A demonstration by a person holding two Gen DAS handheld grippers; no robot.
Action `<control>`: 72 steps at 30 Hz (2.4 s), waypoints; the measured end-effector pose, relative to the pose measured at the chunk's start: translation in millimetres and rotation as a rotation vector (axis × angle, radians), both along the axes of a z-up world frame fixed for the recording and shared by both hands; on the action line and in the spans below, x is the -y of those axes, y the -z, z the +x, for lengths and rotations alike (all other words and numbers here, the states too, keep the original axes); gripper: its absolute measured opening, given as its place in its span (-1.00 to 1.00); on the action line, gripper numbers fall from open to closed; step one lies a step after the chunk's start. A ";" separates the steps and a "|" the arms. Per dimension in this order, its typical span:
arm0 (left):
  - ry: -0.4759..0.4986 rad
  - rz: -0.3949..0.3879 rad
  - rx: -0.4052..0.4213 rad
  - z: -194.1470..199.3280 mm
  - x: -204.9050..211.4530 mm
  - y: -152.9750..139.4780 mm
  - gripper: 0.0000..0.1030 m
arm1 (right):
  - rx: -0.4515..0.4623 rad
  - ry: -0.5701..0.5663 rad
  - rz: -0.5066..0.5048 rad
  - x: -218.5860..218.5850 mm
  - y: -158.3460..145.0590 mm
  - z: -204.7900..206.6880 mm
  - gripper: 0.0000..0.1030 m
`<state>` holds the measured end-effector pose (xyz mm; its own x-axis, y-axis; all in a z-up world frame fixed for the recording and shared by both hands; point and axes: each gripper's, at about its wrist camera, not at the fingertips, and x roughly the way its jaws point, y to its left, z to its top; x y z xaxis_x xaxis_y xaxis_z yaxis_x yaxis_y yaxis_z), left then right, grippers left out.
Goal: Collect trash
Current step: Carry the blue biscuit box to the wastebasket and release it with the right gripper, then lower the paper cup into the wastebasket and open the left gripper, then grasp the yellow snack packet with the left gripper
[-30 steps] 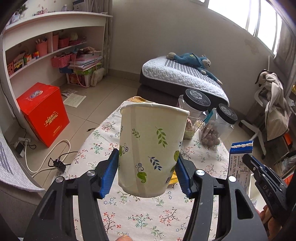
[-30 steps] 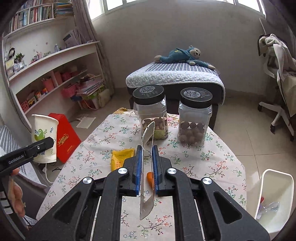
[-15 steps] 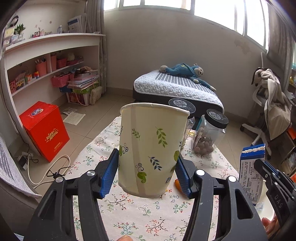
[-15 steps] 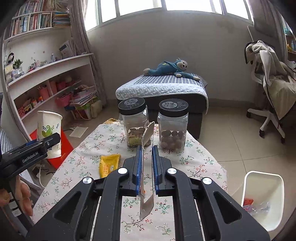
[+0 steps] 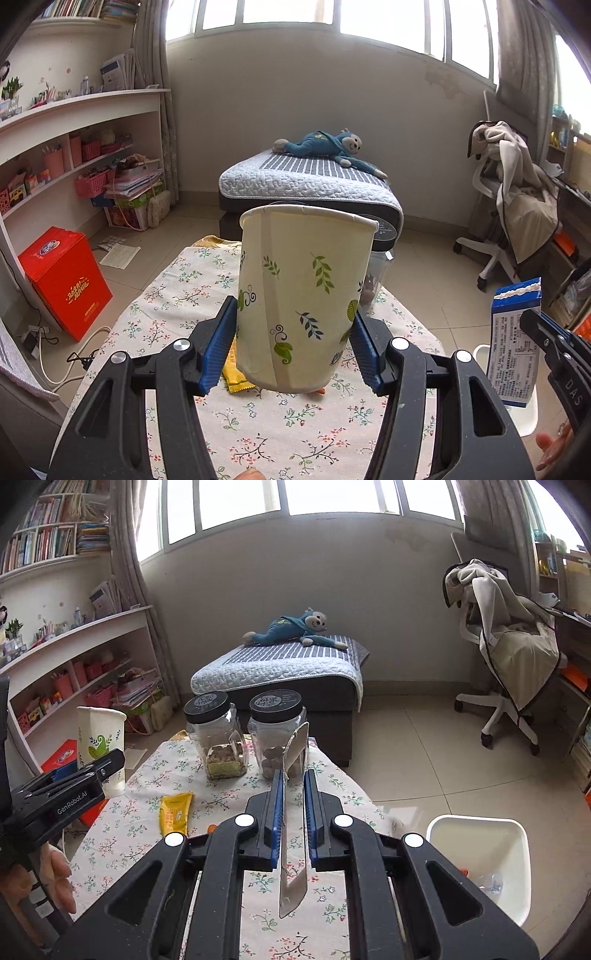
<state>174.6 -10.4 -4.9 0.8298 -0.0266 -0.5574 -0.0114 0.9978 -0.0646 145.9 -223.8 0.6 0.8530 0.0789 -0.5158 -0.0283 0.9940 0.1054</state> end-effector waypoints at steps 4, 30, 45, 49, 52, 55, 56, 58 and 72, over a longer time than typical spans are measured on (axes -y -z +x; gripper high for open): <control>0.026 0.009 -0.004 0.9 19.7 3.6 0.12 | 0.015 0.057 0.000 27.3 -5.4 -8.3 -0.81; 0.357 0.005 -0.031 -21.3 222.4 16.0 0.12 | 0.085 0.655 0.043 231.9 -3.8 -72.2 0.83; 0.552 0.008 -0.190 -17.3 360.9 20.3 0.45 | 0.185 0.978 0.233 309.0 -8.1 -146.1 0.87; 0.539 0.046 -0.162 -22.6 333.0 19.3 0.57 | 0.171 0.953 0.195 297.3 -7.6 -140.0 0.87; 0.478 0.084 -0.155 -18.5 300.1 21.5 0.60 | 0.132 0.893 0.144 276.2 -5.4 -124.7 0.87; 0.403 0.078 -0.174 -7.4 256.2 23.9 0.61 | 0.083 0.793 0.075 245.4 -4.1 -103.6 0.87; 0.375 0.080 -0.182 -3.5 241.0 25.2 0.62 | 0.068 0.762 0.056 234.5 -4.2 -96.4 0.87; 0.322 0.090 -0.191 4.5 210.6 27.7 0.62 | 0.032 0.690 0.049 213.9 -1.2 -82.2 0.87; -0.123 0.050 -0.375 88.8 -6.3 75.9 0.68 | -0.131 0.332 -0.016 72.3 24.4 -7.4 0.87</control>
